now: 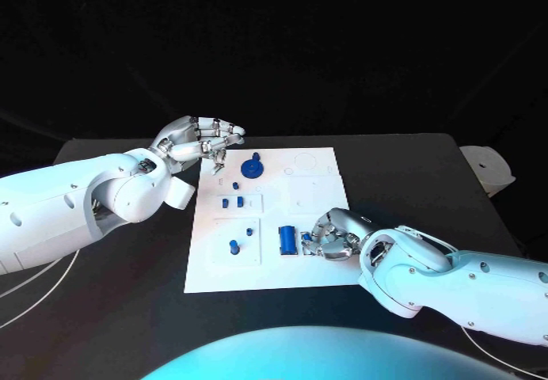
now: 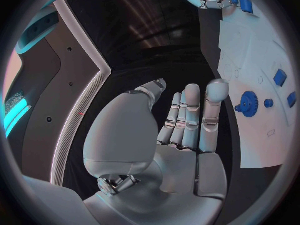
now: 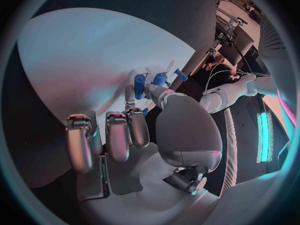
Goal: Assemble the parts on the task board
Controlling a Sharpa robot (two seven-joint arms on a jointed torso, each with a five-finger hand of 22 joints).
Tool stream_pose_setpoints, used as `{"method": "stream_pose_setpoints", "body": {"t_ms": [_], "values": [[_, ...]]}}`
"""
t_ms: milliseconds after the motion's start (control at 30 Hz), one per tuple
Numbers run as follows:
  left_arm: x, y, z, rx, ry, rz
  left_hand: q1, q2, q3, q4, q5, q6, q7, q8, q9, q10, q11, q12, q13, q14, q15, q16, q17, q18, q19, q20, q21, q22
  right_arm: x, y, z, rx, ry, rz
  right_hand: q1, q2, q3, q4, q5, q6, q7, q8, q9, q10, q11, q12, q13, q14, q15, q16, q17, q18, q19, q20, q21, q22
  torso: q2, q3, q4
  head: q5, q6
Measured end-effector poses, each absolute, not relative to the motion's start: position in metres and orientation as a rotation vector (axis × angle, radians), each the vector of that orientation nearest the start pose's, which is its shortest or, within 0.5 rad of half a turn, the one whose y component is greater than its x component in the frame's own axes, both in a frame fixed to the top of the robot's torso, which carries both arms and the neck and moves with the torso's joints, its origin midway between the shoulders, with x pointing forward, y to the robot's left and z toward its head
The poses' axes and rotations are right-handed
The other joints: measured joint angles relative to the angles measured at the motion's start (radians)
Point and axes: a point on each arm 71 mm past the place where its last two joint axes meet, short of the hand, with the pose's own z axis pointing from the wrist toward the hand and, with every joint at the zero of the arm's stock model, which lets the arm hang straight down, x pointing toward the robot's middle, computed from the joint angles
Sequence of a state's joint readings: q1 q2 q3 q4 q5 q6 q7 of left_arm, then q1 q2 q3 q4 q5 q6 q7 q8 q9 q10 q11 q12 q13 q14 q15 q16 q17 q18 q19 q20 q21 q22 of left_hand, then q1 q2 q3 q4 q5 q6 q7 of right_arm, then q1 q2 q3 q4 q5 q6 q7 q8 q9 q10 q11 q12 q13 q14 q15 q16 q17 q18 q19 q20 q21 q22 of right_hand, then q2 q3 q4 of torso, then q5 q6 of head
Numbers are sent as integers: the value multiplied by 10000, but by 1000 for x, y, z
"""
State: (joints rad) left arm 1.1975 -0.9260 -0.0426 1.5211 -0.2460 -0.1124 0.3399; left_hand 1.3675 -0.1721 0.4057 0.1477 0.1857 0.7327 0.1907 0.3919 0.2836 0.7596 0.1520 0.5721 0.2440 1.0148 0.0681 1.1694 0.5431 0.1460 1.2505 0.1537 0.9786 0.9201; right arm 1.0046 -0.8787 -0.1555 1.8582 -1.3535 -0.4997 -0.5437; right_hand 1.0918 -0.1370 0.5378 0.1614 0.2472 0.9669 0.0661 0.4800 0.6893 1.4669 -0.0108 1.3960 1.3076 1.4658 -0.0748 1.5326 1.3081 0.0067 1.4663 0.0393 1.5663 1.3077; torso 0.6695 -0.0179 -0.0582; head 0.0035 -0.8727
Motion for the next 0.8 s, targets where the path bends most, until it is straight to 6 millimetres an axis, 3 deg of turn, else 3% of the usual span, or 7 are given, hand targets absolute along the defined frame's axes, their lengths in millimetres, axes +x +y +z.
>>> {"method": "stream_pose_setpoints", "body": {"t_ms": [333, 500, 600, 700, 800], "values": [[481, 236, -180, -8436, 16141, -15482, 0, 0, 0, 0, 0, 1, 1, 26, -1, 0, 0, 0, -7, 0, 0, 0, 1, -1, 0, 0, 0, 0, 358, -153, -273, 2443, 19881, 6172, -138, -41, -113, 146, -38, 150, -114, 1, 24, 0, 1, 37, -1, 8, -8, 0, -1, 1, 0, -72, 0, -1, -3, -2, 8, 26, 0], [481, 236, -180, -8435, 16145, -15482, 0, 0, 0, 0, 0, 1, 1, 26, -1, 0, 0, 0, -7, 0, 0, 0, 0, 0, 0, 0, 0, -1, 360, -154, -275, 2370, 19946, 6084, -351, -40, -278, 423, -392, 180, -144, 44, 28, 0, 1, 37, -1, 8, -7, -39, -2, 1, 0, -72, 0, -2, -7, -6, 7, 35, 0], [481, 236, -180, -8435, 16144, -15480, 0, 0, 0, 0, 0, 1, 2, 26, -1, 0, 0, 0, -7, 0, 0, 0, 1, 0, 0, 0, 0, -1, 361, -154, -275, 2325, 19985, 6039, -517, -94, -445, 667, -853, 176, -142, 80, 16, 0, 1, 37, -1, 8, -7, -39, -2, 1, 0, -71, 0, -2, -6, -6, 0, 35, -1], [481, 236, -180, -8435, 16146, -15482, 0, 0, 0, 0, 0, 1, 1, 26, -2, 0, 0, 0, -7, 0, 0, 0, 0, 0, 0, 0, 0, -1, 362, -153, -275, 2286, 20004, 6020, -656, -135, -776, 999, -529, 177, -143, 116, 16, 0, 1, 37, -2, 8, -7, -39, -2, 1, 0, -72, 0, -2, -6, -5, 0, 35, -1], [481, 236, -180, -8435, 16149, -15482, 0, 0, 0, 0, 0, 1, 1, 25, -2, 0, 0, 0, -7, 0, 0, 0, 0, 0, 0, 0, 0, -1, 362, -154, -275, 2262, 20010, 5992, -692, -171, -950, 1163, -514, 178, -143, 118, 15, 0, 1, 36, -2, 8, -7, -39, -3, 1, 0, -71, 0, -3, -4, 0, 0, 35, -1]]}}
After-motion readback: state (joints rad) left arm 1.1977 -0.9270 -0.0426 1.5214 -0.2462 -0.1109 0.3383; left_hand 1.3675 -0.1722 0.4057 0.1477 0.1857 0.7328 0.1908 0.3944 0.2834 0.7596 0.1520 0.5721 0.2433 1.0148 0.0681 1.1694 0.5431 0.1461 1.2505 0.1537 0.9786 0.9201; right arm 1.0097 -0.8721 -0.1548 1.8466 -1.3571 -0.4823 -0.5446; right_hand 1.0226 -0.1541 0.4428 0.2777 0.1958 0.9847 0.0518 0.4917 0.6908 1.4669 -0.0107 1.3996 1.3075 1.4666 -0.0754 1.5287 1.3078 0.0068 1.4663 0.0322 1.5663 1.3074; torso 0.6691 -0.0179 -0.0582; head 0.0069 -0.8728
